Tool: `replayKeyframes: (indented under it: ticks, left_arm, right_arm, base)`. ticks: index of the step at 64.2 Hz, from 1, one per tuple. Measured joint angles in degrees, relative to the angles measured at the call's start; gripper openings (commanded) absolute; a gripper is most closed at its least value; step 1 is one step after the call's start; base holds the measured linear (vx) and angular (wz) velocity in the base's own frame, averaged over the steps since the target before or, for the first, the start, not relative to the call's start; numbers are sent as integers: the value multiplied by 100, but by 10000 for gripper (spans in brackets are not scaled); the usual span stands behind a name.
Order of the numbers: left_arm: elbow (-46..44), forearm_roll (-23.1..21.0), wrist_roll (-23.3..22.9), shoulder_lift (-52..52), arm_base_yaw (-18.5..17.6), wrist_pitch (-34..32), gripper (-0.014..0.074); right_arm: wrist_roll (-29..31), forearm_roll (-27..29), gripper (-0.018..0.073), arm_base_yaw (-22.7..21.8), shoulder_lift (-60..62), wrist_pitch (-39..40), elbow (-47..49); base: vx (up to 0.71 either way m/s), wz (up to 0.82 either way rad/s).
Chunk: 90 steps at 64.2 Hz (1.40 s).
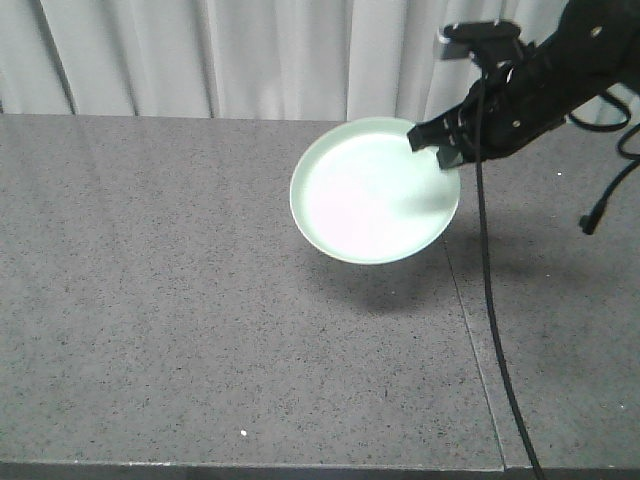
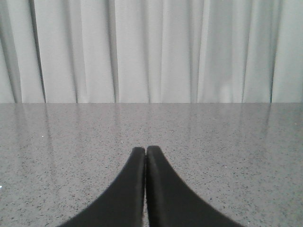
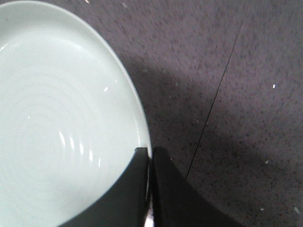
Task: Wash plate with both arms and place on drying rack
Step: 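Grip the plate rim with the right gripper and lift it up, then hold the plate raised in the right gripper beside the robot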
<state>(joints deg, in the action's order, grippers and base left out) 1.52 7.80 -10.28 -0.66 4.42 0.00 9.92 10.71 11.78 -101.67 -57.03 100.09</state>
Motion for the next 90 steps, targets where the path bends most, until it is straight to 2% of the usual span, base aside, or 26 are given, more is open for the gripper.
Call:
replayKeyframes:
  ticks: [13,33,46,53,59,69,79,90]
  left_arm:
    - [0,0,0,0,0,0,-6]
    - [0,0,0,0,0,30,-6]
    - [0,0,0,0,0,0,-6]
    - [0,0,0,0,0,30,-6]
    - [0,0,0,0,0,0,-6]
    - [0,0,0,0,0,0,-6]
    - [0,0,0,0,0,0,-6]
    - [0,0,0,0,0,0,-6]
  right_arm:
    - [229,302,-5,0,1480,170,-673]
    - [243,387,-5,0,4547,1176,-3857]
    - [-116,387,-5,0,6590,1679,-5971]
    - [-367,387,-5,0,7679,1827,-6731]
    - [-688,270,-5,0,8450,1807,-7103]
    - [-1183,-326,-5,0,9062,1616,-7280]
    - [-1299,-668,-5,0,9120,1596,-7281]
    - [-1299,-726,-5,0,9120,1591,-7281]
  base:
    - [0,0]
    - [0,0]
    - [0,0]
    - [0,0]
    - [0,0]
    - [0,0]
    - [0,0]
    - [0,0]
